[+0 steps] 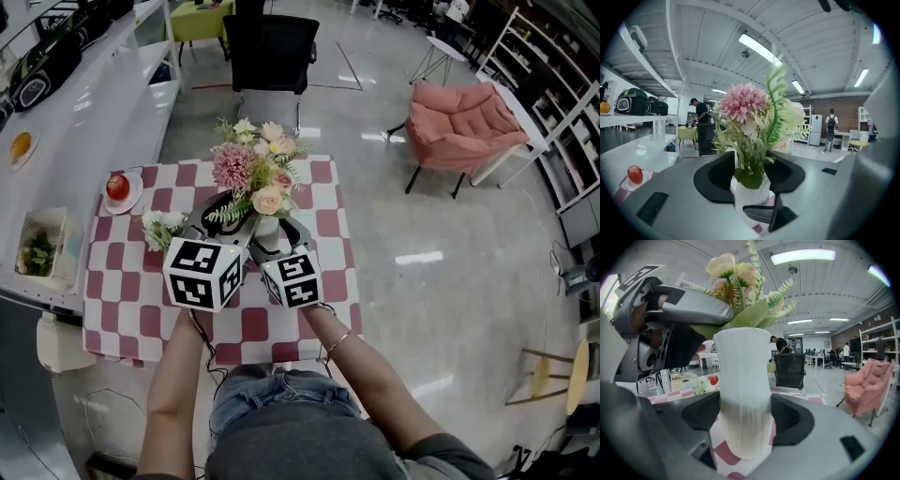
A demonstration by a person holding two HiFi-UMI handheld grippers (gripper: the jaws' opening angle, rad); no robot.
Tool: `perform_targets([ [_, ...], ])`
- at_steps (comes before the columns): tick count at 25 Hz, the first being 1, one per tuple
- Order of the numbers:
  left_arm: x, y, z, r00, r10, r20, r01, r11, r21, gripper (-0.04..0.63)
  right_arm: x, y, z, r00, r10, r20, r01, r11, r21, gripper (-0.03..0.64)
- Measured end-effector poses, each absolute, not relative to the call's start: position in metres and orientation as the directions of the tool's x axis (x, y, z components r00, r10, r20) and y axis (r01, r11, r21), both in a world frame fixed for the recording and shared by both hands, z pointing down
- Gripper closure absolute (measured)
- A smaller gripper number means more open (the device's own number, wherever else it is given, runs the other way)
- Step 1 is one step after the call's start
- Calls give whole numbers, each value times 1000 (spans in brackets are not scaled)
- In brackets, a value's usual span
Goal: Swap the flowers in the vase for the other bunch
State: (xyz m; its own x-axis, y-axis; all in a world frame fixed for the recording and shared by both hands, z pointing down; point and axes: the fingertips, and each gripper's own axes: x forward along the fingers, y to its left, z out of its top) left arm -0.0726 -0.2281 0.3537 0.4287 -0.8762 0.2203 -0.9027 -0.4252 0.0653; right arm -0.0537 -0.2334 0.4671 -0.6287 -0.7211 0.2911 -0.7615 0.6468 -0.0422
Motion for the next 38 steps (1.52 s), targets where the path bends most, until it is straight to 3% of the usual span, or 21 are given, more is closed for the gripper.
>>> perform_targets([
  [38,-108,-169,401,317,-913,256,-937,-261,232,391,-27,-197,489,-669,-660,342,-724,683,-97,270],
])
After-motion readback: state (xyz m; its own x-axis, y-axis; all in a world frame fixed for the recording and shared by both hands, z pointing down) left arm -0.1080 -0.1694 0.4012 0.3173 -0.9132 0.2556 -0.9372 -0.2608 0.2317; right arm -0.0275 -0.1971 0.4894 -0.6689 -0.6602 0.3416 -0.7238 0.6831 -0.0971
